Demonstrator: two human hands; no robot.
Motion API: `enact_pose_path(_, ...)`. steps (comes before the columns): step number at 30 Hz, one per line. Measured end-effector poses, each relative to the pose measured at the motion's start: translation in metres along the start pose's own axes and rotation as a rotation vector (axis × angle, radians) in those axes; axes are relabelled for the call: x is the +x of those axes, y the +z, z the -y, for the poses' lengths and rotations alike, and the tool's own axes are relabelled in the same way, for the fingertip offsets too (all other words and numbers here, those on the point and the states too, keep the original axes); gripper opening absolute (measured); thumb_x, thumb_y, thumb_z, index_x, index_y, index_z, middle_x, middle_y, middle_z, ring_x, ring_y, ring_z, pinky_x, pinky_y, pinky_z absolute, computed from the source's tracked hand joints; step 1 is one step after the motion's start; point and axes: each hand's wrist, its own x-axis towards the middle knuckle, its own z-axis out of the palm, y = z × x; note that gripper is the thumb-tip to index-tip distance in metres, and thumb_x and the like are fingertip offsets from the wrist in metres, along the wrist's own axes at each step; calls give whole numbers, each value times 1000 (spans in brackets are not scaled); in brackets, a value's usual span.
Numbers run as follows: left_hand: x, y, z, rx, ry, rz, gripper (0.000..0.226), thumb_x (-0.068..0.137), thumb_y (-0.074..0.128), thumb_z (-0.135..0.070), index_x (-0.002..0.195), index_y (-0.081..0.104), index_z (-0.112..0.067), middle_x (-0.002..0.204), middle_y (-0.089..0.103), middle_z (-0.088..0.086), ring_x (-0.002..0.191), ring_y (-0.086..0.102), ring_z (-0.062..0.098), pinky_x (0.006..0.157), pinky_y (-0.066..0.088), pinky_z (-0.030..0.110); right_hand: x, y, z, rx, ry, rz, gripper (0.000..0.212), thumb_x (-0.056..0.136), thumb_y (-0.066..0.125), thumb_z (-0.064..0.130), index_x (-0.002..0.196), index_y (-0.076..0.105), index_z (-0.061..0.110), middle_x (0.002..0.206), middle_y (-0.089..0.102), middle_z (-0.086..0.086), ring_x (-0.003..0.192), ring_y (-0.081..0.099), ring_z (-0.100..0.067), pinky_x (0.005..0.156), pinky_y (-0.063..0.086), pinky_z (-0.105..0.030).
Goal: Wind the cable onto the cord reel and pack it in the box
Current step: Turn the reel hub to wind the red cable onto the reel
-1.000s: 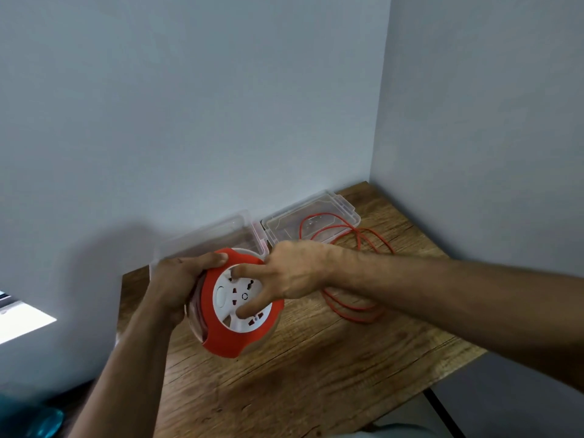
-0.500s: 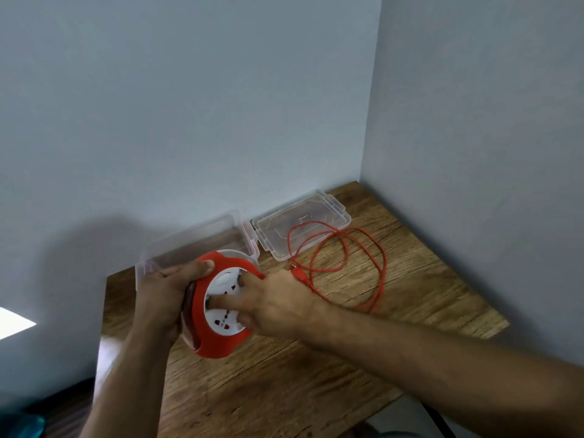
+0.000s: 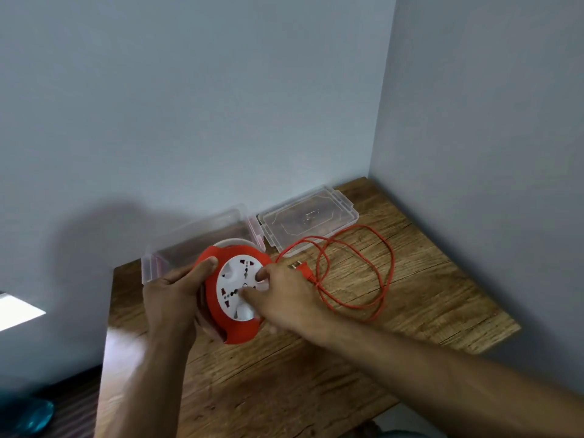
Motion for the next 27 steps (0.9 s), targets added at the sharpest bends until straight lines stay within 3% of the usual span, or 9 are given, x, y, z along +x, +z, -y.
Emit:
enact_pose_path(2,4,-3,-3,-9,-15,9,15,78,84,-25,64,79,-24,62,79,-9,55,77,13,44,56,19,3,-13,-11,-511,-408,-219,35,91,63,40,122,57,23,109,72,-4,75,72,-20,59,57,-30)
enact_pose_path(5,10,-7,-11,30,-18,91,18,78,84,-27,63,81,-35,66,80,-5,56,77,16,48,58,25,9,-31,-15,-877,-890,14,46,96,60,26,140,47,31,141,50,-17,78,68,-30,55,59,-39)
enact_pose_path(8,15,-8,-21,63,-43,181,6,73,85,-27,69,83,-24,72,81,7,59,79,26,46,59,29,20,-45,-10,-1041,-1071,239,56,95,63,17,144,46,37,151,38,-23,91,69,-36,54,58,-41)
enact_pose_path(11,22,-7,-27,80,-76,248,20,69,86,-27,73,81,-8,75,80,18,60,78,34,50,61,35,28,-47,-6,-1106,-1157,236,61,95,66,19,146,43,41,152,35,-20,94,68,-37,58,61,-42)
enact_pose_path(14,24,-2,-34,138,-128,302,17,75,84,-24,68,81,-9,73,81,15,58,78,31,50,60,32,33,-41,-2,-1170,-1201,232,65,91,71,26,146,41,44,151,35,-18,95,66,-39,61,63,-46)
enact_pose_path(18,24,5,-37,156,-66,277,14,76,85,-22,70,80,-10,68,80,10,58,78,28,46,58,28,39,-37,1,-1176,-1140,235,59,95,63,37,147,37,41,131,48,-17,90,65,-38,63,61,-46)
enact_pose_path(21,21,9,-35,26,-21,156,9,75,86,-22,72,81,-14,70,81,7,60,78,25,48,60,29,38,-27,-3,-879,-880,-94,64,86,61,57,144,42,39,99,70,-9,75,69,-29,60,52,-31)
enact_pose_path(23,19,12,-32,13,76,70,5,74,86,-25,76,82,-23,73,82,-3,66,79,19,56,62,29,33,-10,-4,-590,-602,-306,69,73,63,64,136,42,46,86,74,-3,75,71,-29,63,51,-32)
enact_pose_path(27,12,17,-28,61,294,38,21,76,86,-22,76,81,-42,75,78,-22,71,76,2,61,57,19,27,22,1,30,-193,-265,67,70,67,61,130,40,45,109,70,2,89,70,-22,65,61,-34)
